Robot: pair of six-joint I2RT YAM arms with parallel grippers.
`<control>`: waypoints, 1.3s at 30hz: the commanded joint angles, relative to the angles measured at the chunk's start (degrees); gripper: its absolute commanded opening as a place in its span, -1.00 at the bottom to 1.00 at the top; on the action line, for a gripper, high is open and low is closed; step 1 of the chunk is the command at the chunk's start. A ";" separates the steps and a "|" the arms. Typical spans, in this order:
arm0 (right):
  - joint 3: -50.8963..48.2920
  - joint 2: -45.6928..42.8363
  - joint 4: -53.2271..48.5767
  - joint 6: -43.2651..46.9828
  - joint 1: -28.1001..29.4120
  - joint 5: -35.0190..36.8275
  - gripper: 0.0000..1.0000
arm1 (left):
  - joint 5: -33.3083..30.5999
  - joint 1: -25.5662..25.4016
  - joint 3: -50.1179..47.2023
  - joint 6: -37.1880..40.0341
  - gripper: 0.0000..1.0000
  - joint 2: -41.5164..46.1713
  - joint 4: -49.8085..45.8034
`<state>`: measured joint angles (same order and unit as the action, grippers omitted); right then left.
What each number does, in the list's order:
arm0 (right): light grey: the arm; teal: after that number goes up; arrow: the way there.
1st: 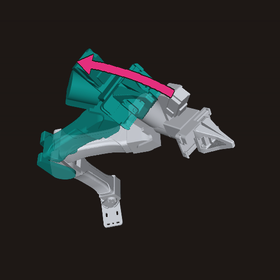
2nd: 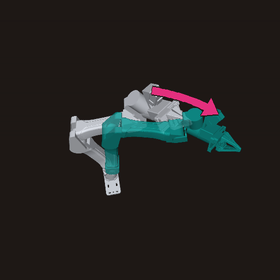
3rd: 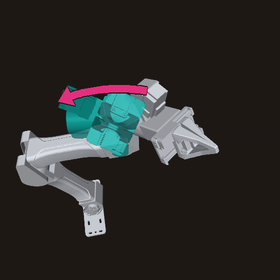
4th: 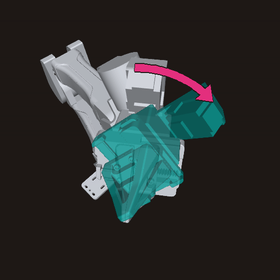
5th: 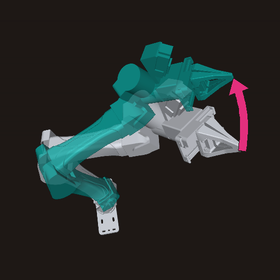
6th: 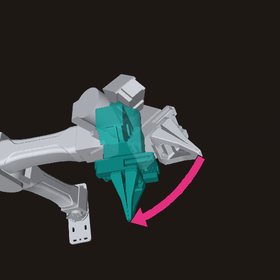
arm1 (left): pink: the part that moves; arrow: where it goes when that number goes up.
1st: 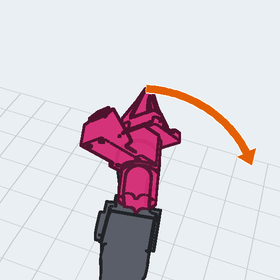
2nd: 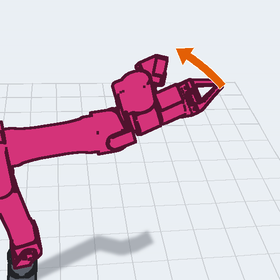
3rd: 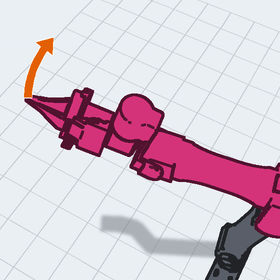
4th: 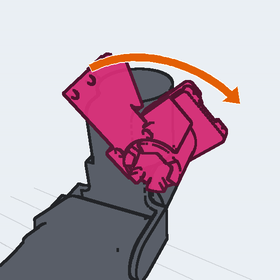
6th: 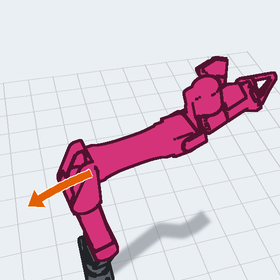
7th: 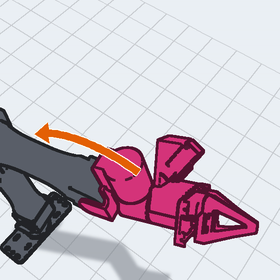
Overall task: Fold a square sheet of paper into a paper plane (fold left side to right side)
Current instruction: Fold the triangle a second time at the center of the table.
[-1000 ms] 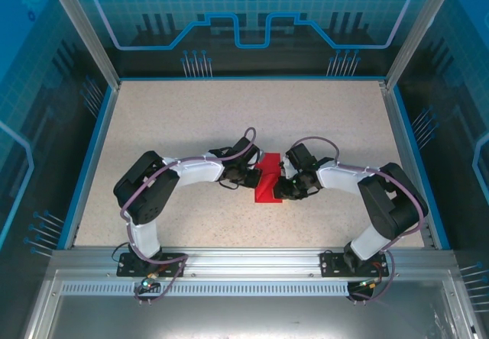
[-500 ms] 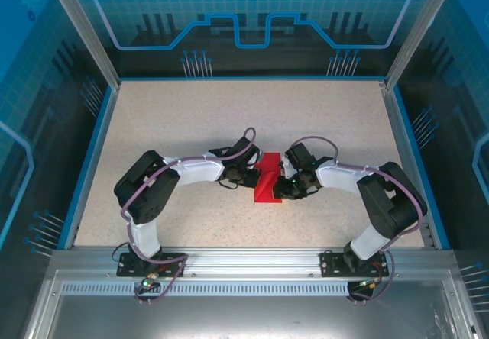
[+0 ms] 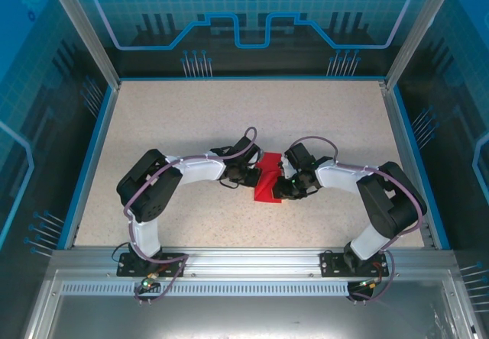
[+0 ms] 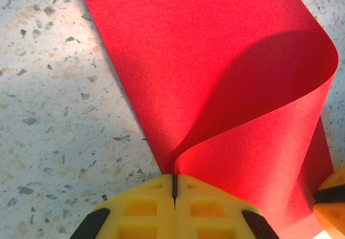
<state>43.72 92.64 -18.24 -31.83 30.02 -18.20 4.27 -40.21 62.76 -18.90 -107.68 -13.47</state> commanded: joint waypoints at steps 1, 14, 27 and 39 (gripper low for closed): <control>0.90 0.53 -1.76 1.51 1.10 -0.18 -0.63 | 0.25 0.56 -0.04 1.14 -1.00 -1.26 0.02; 0.30 -8.63 8.04 -2.57 -1.65 -6.38 -0.64 | 0.42 0.52 -0.80 0.95 -1.00 -0.96 0.29; 1.85 -1.01 17.97 -6.41 -1.15 -6.50 -0.68 | -0.05 0.57 -0.80 0.97 -1.00 -0.73 0.14; 3.80 3.80 14.39 -3.83 -0.31 -3.29 -0.68 | -2.15 0.53 -0.27 1.73 -1.00 -0.91 -1.55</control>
<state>46.13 95.00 -2.15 -37.10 28.99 -22.72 4.05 -40.16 62.74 -18.90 -107.68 -13.47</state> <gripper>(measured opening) 0.163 0.046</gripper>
